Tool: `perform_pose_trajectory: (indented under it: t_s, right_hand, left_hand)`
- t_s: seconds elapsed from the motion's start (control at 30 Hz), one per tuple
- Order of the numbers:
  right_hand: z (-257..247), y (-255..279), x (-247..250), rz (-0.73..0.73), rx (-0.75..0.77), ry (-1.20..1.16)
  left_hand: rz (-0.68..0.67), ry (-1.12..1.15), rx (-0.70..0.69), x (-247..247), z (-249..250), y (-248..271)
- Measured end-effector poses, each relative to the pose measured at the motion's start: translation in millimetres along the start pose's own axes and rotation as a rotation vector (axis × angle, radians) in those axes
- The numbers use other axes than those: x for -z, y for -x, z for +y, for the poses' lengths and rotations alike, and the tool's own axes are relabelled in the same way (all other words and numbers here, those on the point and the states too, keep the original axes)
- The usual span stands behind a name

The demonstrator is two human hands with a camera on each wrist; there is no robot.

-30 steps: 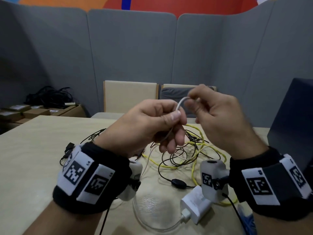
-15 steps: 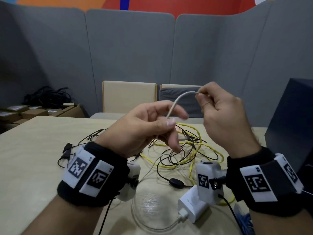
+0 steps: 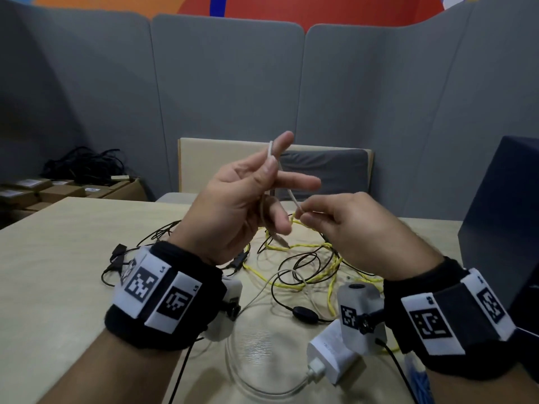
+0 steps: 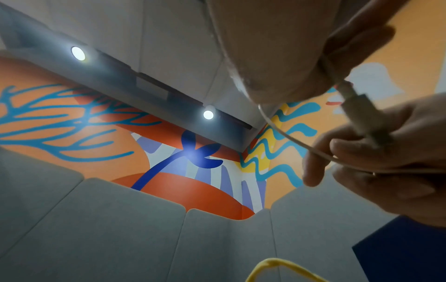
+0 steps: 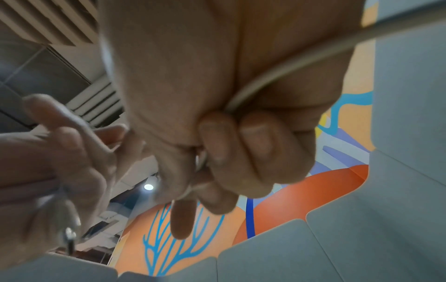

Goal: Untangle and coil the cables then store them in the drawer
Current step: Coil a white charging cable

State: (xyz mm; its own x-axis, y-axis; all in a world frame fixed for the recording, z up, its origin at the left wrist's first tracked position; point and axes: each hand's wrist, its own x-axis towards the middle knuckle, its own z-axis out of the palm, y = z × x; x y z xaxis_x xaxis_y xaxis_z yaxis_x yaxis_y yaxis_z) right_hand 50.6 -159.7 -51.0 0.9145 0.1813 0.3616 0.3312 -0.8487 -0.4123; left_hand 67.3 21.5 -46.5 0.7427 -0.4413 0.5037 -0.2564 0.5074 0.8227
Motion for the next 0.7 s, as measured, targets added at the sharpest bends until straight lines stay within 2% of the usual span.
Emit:
perform_pose_trajectory:
  t_s: [0.13,0.3,0.4,0.57,0.7]
  right_hand:
    - [-7.6,3.8,3.3,-0.103,-0.011,0.051]
    - [-16.1,6.4,4.8,-0.191,0.045,0.066]
    - [-19.7,8.0,7.3,-0.221,0.059,0.073]
    - [-18.2,8.0,6.9,-0.212,0.039,0.107]
    - [-16.4,7.5,4.4,-0.236,0.041,0.093]
  left_hand:
    - [0.13,-0.01,-0.046,-5.4,-5.8,-3.9]
    - [0.265,-0.047,-0.11,-0.5,-5.3,-6.7]
    - [0.276,-0.051,-0.087,-0.5,-4.8,-8.2]
    - [0.389,0.0,-0.064,4.4,-6.4,-9.7]
    - [0.406,-0.091,-0.081,3.8,-7.9,-12.1]
